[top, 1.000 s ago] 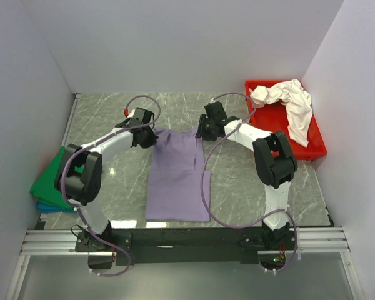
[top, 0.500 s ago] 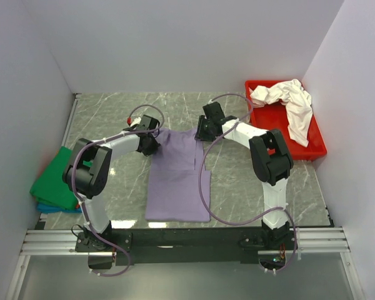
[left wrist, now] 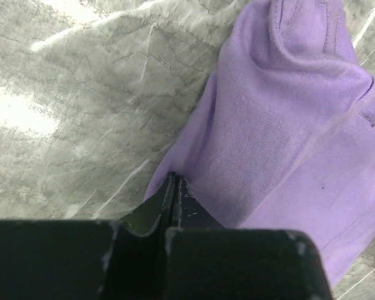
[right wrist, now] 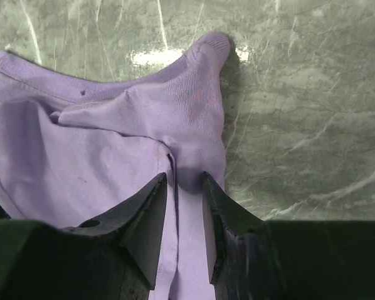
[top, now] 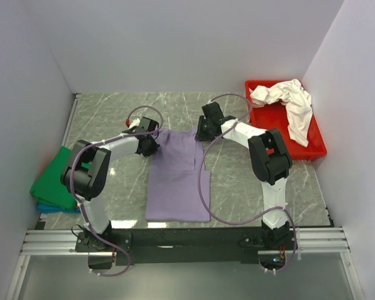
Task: Fold and stack the t-shirts
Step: Fold the tshirt
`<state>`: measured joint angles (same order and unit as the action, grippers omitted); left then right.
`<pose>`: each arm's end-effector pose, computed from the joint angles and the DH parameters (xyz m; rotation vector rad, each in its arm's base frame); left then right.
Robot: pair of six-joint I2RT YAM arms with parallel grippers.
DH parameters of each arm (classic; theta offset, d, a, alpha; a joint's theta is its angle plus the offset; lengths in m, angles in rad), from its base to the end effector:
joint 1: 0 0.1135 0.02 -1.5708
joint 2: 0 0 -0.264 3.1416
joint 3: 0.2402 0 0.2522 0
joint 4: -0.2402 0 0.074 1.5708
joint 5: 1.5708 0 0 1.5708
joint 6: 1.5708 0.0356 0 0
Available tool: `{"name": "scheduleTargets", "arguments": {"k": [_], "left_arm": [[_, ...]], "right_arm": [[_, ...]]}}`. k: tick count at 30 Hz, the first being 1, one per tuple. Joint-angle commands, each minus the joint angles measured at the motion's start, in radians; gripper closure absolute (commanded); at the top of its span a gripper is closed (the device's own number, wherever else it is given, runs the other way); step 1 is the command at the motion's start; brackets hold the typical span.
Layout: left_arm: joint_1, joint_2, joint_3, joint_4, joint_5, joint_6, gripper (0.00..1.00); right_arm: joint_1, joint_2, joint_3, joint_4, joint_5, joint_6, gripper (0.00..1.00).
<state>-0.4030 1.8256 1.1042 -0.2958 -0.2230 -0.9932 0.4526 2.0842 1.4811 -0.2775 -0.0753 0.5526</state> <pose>0.3409 -0.1368 0.1598 -0.8248 2.4326 -0.2486 0.4082 0.2014 0.1695 0.0920 2.5210 0.5201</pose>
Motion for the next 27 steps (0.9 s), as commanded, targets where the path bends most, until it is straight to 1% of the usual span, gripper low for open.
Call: {"name": "scheduleTargets", "arguments": {"k": [1,6,11,15,21,27], "left_arm": [[0.0,0.006,-0.021,-0.057,-0.019,0.004,0.99],[0.0,0.003,-0.023,-0.055,-0.018,0.007,0.99],[0.0,0.0,-0.018,-0.059,-0.018,0.008,0.99],[0.0,-0.002,-0.02,-0.062,-0.021,0.016,0.99],[0.0,0.0,-0.017,-0.068,-0.019,0.019,0.99],[0.0,-0.002,-0.01,-0.071,-0.019,0.021,0.99]], "right_arm": [[0.018,-0.022,0.031,0.003,0.037,-0.01,0.64],[0.032,-0.073,0.004,0.02,0.074,-0.013,0.64],[0.037,-0.021,0.062,-0.017,0.074,-0.016,0.64],[0.038,0.003,0.08,-0.008,0.068,-0.014,0.65],[0.038,0.062,0.133,-0.037,0.069,-0.022,0.65],[0.038,0.088,0.139,-0.049,0.074,-0.02,0.66]]}}
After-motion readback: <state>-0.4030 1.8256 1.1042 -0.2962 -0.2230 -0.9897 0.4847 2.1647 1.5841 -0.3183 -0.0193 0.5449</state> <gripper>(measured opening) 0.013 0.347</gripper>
